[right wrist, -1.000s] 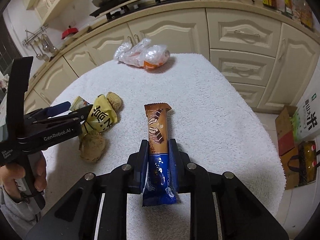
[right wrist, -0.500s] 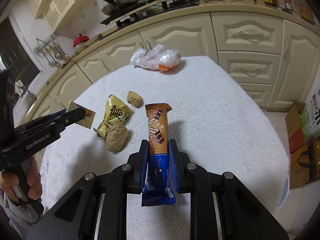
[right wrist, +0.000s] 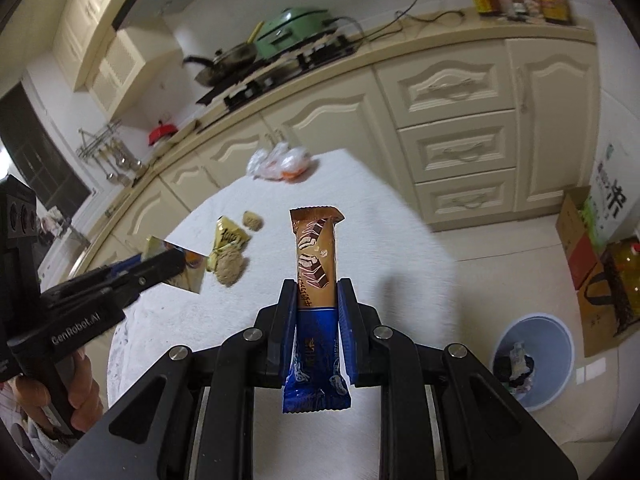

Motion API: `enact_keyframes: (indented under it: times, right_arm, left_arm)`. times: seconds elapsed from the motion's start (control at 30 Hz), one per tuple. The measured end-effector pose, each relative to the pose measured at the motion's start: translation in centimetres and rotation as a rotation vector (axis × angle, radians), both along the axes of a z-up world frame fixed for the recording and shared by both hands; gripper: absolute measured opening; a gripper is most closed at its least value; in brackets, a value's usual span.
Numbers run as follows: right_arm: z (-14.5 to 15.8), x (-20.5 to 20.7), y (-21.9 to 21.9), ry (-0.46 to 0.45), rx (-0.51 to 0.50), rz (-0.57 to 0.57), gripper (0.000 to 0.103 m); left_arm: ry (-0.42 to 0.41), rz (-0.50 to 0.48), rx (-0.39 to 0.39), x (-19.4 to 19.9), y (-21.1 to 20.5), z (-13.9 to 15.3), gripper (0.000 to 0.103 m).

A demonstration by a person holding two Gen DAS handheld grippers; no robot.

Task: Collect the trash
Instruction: 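Carry the cup and chocolate bar to the blue bin and open both tools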

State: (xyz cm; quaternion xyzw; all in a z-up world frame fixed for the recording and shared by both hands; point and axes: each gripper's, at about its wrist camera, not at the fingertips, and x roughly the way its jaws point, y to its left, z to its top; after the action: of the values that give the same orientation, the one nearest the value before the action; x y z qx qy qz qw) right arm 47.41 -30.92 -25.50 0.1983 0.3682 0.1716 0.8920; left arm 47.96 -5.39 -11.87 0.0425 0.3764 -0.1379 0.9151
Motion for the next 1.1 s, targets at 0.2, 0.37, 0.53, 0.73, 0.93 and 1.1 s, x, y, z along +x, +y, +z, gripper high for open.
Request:
enact_keyframes:
  times: [0.2, 0.37, 0.53, 0.73, 0.93, 1.1]
  right_arm:
    - [-0.2, -3.7, -8.1, -0.008, 0.012, -0.144, 0.020]
    - [-2.3, -6.0, -16.2, 0.028, 0.017, -0.293, 0.020]
    - [-5.6, -6.0, -21.4, 0.087, 0.041, -0.369, 0.020]
    - [-10.9, -2.9, -24.7, 0.157, 0.050, -0.428, 0.030]
    - [-15.4, -2.4, -27.2, 0.230, 0.076, -0.467, 0.061]
    - [-17.6, -3.5, -28.5, 0.275, 0.070, -0.501, 0.066]
  left_arm:
    - [0.059, -0.144, -0.013, 1.0, -10.2, -1.0, 0.020]
    - [0.102, -0.232, -0.004, 2.0, -18.1, -2.6, 0.020]
    - [0.166, -0.247, 0.032, 3.9, -24.1, -5.9, 0.020]
    - [0.236, -0.240, 0.083, 6.5, -28.4, -9.8, 0.020]
    - [0.304, -0.248, 0.129, 11.2, -33.0, -13.4, 0.020]
    - [0.341, -0.266, 0.167, 15.6, -36.6, -17.1, 0.020]
